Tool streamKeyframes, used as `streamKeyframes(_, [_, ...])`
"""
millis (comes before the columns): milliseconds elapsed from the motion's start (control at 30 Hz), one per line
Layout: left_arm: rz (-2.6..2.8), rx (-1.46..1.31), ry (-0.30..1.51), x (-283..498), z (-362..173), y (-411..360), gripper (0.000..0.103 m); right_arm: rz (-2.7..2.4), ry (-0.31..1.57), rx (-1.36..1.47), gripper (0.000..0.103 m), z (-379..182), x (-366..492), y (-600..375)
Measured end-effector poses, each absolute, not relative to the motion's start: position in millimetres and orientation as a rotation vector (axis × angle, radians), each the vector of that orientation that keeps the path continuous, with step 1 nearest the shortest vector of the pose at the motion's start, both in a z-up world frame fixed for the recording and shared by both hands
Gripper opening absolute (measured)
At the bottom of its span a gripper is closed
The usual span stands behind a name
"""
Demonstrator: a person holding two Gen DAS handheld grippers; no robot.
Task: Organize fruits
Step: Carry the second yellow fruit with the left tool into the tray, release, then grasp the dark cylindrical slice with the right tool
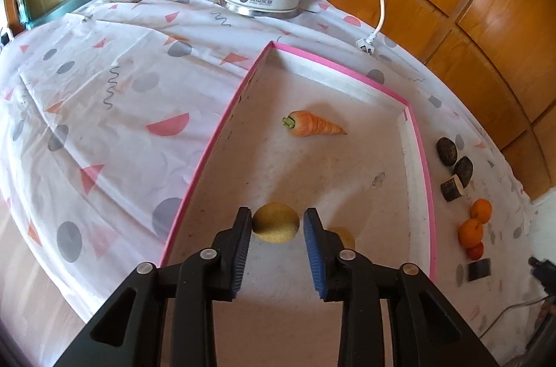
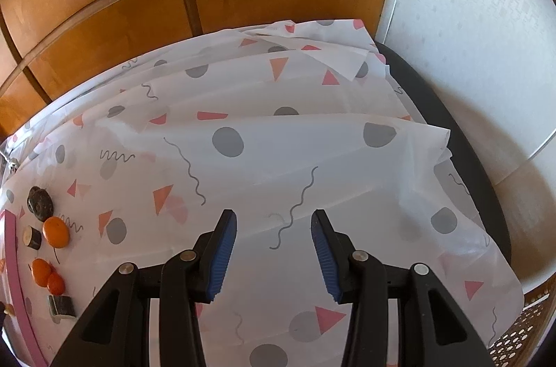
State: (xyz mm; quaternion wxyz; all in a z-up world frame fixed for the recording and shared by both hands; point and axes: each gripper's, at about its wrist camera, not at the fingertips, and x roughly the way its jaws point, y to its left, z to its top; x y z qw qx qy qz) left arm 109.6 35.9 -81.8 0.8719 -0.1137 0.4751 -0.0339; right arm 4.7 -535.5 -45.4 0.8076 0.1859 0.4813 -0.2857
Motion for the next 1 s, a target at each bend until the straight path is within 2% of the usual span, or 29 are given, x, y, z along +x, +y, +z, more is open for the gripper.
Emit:
streamKeyframes(33, [-0.063, -0.224, 0.981, 107, -81, 36, 0.045, -0.609, 1.031, 0.395, 0.045, -46, 5, -535])
streamKeyframes(100, [-0.05, -0.205, 0.954, 100, -78, 36, 0.049, -0.596, 1.036, 0.395, 0.045, -46, 6, -534])
streamKeyframes(667, [0.005, -0.263, 0.868, 55, -57, 67, 0.059, -0.104, 1.13, 0.292, 0.045, -57, 37, -453])
streamKeyframes(733, [0.019, -0.263, 0.848, 52, -52, 73, 0.064, -0.047, 1.151, 0.242, 0.045, -59, 40, -433])
streamKeyframes(833, [0.047, -0.278, 0.838, 49, -50, 84, 0.066, 0.031, 1.161, 0.192, 0.045, -60, 43, -407])
streamKeyframes(867, [0.053, -0.285, 0.84, 49, -51, 88, 0.066, 0.052, 1.161, 0.179, 0.047, -58, 44, -397])
streamKeyframes(933, [0.08, -0.305, 0.847, 47, -54, 99, 0.067, 0.081, 1.161, 0.183, 0.058, -57, 46, -384])
streamKeyframes(1000, [0.097, -0.326, 0.852, 45, -57, 108, 0.068, 0.119, 1.156, 0.194, 0.061, -56, 48, -366])
